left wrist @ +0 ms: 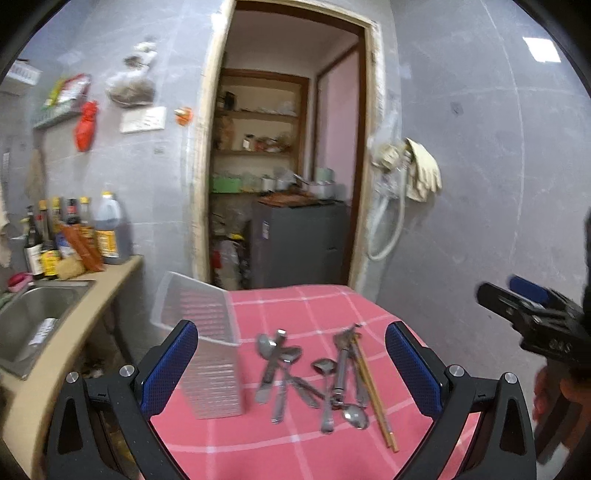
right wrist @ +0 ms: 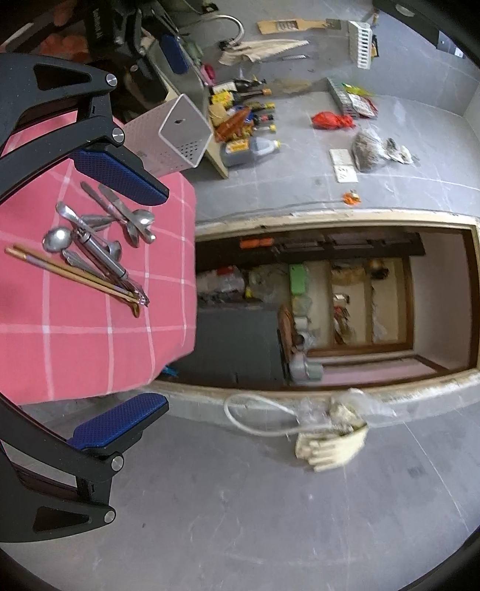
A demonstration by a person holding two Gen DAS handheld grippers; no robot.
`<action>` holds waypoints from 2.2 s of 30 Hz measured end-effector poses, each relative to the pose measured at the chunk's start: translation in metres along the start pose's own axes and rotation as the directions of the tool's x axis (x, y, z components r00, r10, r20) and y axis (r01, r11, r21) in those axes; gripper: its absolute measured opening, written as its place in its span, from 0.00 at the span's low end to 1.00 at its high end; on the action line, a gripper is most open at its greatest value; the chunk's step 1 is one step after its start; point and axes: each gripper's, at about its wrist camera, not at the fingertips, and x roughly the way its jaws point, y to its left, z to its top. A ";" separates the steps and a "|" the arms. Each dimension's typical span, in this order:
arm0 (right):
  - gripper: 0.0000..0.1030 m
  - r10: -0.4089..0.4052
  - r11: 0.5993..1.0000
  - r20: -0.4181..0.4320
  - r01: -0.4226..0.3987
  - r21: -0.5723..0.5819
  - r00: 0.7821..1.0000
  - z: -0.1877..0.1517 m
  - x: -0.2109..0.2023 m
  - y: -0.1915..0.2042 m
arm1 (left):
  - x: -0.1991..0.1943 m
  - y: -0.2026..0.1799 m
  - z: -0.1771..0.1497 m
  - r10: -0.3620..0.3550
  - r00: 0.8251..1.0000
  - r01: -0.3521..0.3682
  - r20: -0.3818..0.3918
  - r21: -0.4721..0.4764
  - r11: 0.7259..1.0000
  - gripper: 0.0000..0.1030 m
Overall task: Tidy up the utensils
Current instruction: 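Grasp the wooden chopsticks with the right tool while the left tool grasps a steel spoon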
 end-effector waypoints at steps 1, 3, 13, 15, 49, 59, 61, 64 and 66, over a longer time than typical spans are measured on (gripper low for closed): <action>0.97 0.016 1.000 -0.019 -0.016 -0.007 1.000 0.001 0.010 -0.005 | 0.004 -0.003 -0.001 -0.003 1.000 0.003 -0.005 0.007 1.000 0.99; 0.96 0.054 0.998 -0.051 -0.055 -0.006 0.997 -0.001 0.028 -0.013 | 0.020 -0.013 -0.004 -0.025 0.999 0.026 -0.022 0.028 0.999 0.99; 0.60 0.249 0.966 -0.218 -0.227 0.121 0.944 -0.041 0.124 -0.041 | 0.101 -0.022 -0.031 -0.099 0.982 0.101 -0.163 0.005 0.995 0.68; 0.53 0.279 0.958 -0.249 -0.250 0.144 0.927 -0.054 0.143 -0.041 | 0.116 -0.020 -0.037 -0.115 0.974 0.114 -0.195 -0.013 0.993 0.62; 0.22 0.404 0.915 -0.599 -0.290 0.281 0.691 -0.113 0.262 -0.001 | 0.232 -0.004 -0.080 -0.241 0.800 0.168 -0.549 -0.180 0.969 0.22; 0.08 0.537 0.826 -0.616 -0.213 0.522 0.576 -0.122 0.284 -0.022 | 0.241 -0.012 -0.077 -0.237 0.748 0.138 -0.620 -0.204 0.969 0.05; 0.07 0.545 0.816 -0.609 -0.199 0.542 0.576 -0.125 0.281 -0.020 | 0.233 -0.010 -0.077 -0.226 0.757 0.114 -0.613 -0.217 0.969 0.05; 0.06 0.559 0.797 -0.587 -0.183 0.576 0.586 -0.132 0.267 -0.017 | 0.215 -0.009 -0.074 -0.213 0.780 0.106 -0.588 -0.211 0.972 0.05; 0.06 0.556 0.788 -0.567 -0.168 0.593 0.608 -0.138 0.251 -0.018 | 0.199 -0.012 -0.070 -0.208 0.799 0.111 -0.565 -0.201 0.973 0.05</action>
